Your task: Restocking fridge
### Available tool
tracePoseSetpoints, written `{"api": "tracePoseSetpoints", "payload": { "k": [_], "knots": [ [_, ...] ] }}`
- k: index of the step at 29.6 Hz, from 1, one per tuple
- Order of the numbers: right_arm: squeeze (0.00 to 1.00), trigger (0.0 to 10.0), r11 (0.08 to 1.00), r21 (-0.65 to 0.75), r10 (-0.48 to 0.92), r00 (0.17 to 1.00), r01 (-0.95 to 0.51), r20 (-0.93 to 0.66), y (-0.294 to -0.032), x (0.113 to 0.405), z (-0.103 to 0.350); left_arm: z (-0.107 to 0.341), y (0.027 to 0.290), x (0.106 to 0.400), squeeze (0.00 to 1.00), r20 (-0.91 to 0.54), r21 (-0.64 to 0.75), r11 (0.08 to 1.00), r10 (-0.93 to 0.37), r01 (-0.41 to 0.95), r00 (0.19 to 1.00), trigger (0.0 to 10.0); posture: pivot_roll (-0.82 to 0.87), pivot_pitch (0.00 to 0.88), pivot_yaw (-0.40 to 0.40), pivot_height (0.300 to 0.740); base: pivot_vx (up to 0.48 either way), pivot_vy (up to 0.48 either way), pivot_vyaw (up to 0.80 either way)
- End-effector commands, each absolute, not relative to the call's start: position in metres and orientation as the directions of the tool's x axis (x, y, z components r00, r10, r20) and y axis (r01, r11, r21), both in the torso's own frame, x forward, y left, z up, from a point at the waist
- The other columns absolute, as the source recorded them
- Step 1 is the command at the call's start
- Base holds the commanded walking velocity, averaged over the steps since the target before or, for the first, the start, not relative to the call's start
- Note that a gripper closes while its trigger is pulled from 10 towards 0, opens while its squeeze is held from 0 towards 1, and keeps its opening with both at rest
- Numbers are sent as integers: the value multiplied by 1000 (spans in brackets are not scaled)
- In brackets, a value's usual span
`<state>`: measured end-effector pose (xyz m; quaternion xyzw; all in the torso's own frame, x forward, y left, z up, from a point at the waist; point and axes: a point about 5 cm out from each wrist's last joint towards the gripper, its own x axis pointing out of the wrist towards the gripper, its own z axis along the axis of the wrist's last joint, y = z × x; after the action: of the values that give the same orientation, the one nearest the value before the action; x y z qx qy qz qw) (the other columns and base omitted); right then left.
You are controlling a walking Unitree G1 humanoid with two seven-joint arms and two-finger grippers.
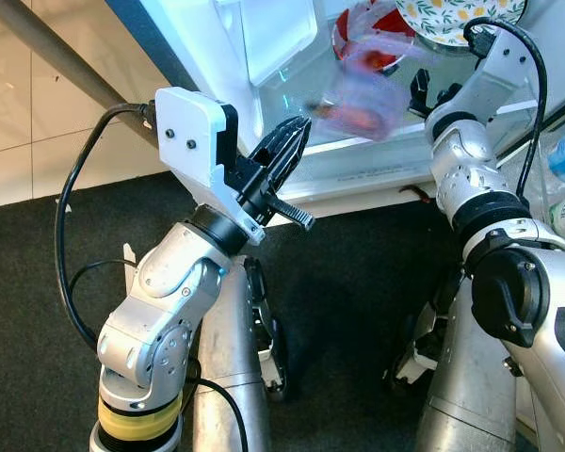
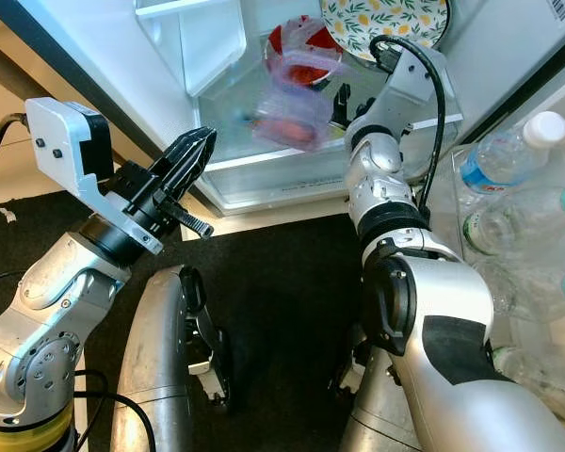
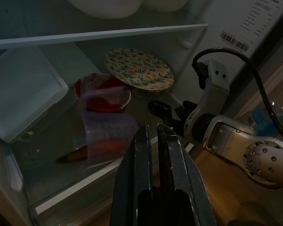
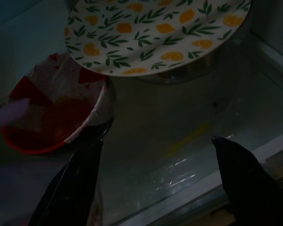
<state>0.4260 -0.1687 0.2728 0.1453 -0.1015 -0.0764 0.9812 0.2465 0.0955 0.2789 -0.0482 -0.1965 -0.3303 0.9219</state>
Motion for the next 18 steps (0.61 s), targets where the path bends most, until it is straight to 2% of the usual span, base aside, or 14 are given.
{"api": "tracePoseSetpoints", "payload": {
  "k": [1, 2, 3, 4, 5, 6, 10, 16, 18],
  "knots": [
    [871, 10000, 965, 223, -173, 971, 135, 163, -167, 425, 263, 276, 94, 243, 0, 395, 35, 769, -597, 638, 698, 10000, 389, 727, 132, 365, 0, 0, 0],
    [584, 10000, 974, 181, -164, 972, 133, 166, -166, 425, 262, 275, 93, 243, 0, 394, 34, 768, -598, 640, 697, 10000, 385, 726, 135, 365, 0, 0, 0],
    [431, 10000, 982, 131, -154, 975, 133, 163, -164, 425, 261, 275, 93, 243, 0, 394, 34, 767, -600, 641, 697, 10000, 385, 726, 135, 365, 0, 0, 0],
    [333, 10000, 989, 68, -139, 976, 129, 168, -161, 425, 259, 274, 93, 243, 0, 393, 33, 766, -600, 641, 697, 10000, 385, 726, 135, 365, 0, 0, 0],
    [333, 10000, 989, 68, -139, 976, 129, 168, -161, 425, 259, 274, 93, 243, 0, 393, 33, 766, -600, 641, 697, 10000, 385, 726, 135, 365, 0, 0, 0],
    [0, 10000, 993, 27, -117, 980, 114, 163, -158, 425, 257, 274, 93, 243, 0, 392, 32, 767, -599, 641, 698, 10000, 384, 728, 136, 365, 0, 0, 0],
    [0, 10000, 996, -1, -85, 985, 86, 152, -154, 425, 252, 273, 93, 244, 0, 392, 30, 768, -598, 640, 699, 10000, 375, 727, 135, 365, 0, 0, 0],
    [0, 10000, 986, 160, 24, 987, -50, 161, -152, 423, 242, 274, 95, 249, 0, 398, 31, 767, -598, 641, 696, 10000, 352, 708, 129, 365, 0, 0, 0],
    [0, 10000, 959, 244, 88, 972, -142, 220, -155, 421, 243, 273, 95, 250, 0, 403, 32, 767, -596, 640, 694, 10000, 323, 689, 119, 365, 0, 0, 0]
  ]
}}
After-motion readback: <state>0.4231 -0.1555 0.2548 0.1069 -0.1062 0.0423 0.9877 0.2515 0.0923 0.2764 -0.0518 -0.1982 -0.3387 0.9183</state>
